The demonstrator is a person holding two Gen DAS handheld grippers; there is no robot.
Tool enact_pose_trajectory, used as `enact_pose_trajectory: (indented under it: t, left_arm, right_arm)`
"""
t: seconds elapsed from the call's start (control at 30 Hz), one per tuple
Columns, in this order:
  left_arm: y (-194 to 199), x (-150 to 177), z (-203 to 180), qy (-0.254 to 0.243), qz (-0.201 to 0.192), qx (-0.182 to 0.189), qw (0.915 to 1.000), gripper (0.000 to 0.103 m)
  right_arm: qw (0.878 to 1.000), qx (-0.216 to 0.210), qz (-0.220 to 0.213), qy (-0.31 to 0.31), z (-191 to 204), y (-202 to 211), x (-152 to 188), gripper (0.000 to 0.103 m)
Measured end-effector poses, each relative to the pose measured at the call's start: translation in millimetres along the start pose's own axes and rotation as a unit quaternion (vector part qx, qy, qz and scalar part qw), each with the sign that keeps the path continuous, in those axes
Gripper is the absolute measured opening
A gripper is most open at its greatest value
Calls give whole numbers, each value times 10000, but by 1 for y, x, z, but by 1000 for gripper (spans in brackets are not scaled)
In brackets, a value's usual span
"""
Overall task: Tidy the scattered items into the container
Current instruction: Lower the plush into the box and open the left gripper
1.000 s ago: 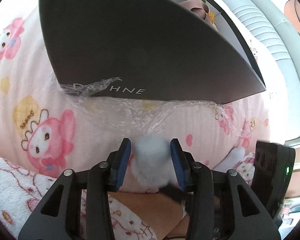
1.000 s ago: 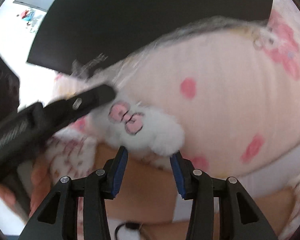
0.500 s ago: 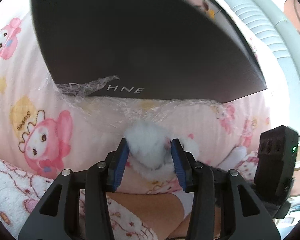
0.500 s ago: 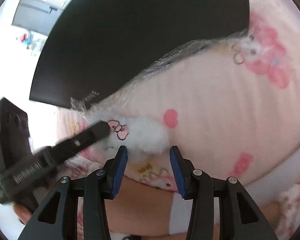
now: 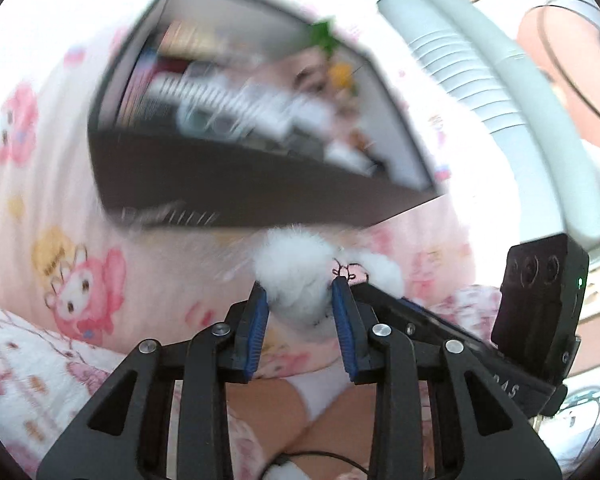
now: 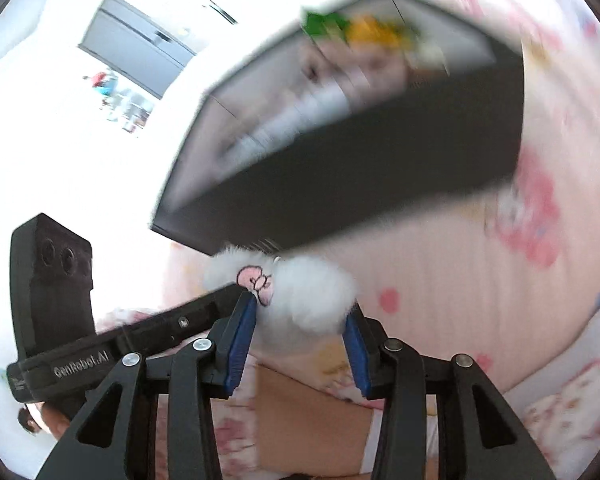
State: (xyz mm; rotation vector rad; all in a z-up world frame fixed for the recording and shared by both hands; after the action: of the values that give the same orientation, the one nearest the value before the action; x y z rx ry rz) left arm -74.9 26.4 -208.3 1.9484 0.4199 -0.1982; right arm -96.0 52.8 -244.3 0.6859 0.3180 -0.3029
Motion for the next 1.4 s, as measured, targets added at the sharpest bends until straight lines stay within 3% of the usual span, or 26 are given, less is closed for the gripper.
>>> enact_pose_trajectory:
  t: [0.07, 0.13, 0.17, 0.2, 0.37, 0.5, 0.57, 0.67, 0.77, 0.87, 0.97, 1.13, 1.3, 1.4]
  left_arm:
    - [19, -19, -10, -7, -209, 121, 9997, 31]
    - [35, -48, -16, -74, -563, 17, 9984, 32]
    - [37, -62, -17, -36, -619, -46, 9981, 32]
    - [36, -77, -16, 25, -629, -90, 9980, 32]
    - [7, -149, 10, 429, -512, -266, 9974, 31]
    - [-40, -186, 31, 669, -227, -412, 9967, 30]
    - [-65, -192, 37, 687, 56, -483, 9965, 30]
    - [-79, -198, 44, 685, 204, -600, 9956, 31]
    - [-66, -203, 47, 653, -72, -674, 9956, 33]
    - [-56, -204, 44, 474, -324, -762, 9954, 33]
    - [-66, -206, 47, 478, -182, -991, 9938, 32]
    - [-93, -212, 38, 391, 123, -1175, 9922, 32]
    - [-109, -213, 30, 302, 188, -1370, 9899, 32]
    - [-107, -210, 24, 222, 113, -1398, 9899, 35]
  right_arm:
    - [9992, 26, -177, 364, 30, 26, -31, 38]
    - [9975, -36, -248, 662, 39, 37, -62, 38]
    - [9969, -102, -255, 740, 39, 66, -67, 38]
    - [9967, -133, -246, 767, 29, 70, -90, 38]
    - [9950, -41, 137, 990, 31, 44, -152, 38]
    - [9938, 162, 565, 944, -5, -7, -185, 38]
    - [9944, 314, 595, 811, -23, -17, -190, 38]
    - [9970, 149, 636, 419, -42, -24, -192, 38]
    - [9983, 80, 370, 441, -42, -17, -202, 38]
    - [9964, 464, 49, 714, -44, -1, -207, 38]
    - [9930, 848, 20, 825, -47, 12, -201, 38]
    - [9905, 1110, 103, 803, -63, 12, -198, 38]
    - [9942, 957, 393, 282, -90, -4, -195, 38]
    - [9956, 865, 320, 165, -92, -1, -198, 38]
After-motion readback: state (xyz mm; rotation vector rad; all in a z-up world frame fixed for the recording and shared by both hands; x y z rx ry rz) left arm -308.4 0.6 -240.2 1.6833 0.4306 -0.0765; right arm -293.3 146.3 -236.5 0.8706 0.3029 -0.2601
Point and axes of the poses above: each gripper's, at about its wrist camera, not at the fingertips, and y roughly against the way its jaws point, z to its left, x to its underside, the point moved 10 cm from there along -y, roughly the way its jaws point, and after that the axes turned 14 degrees about -x, right-handed, at the moved point
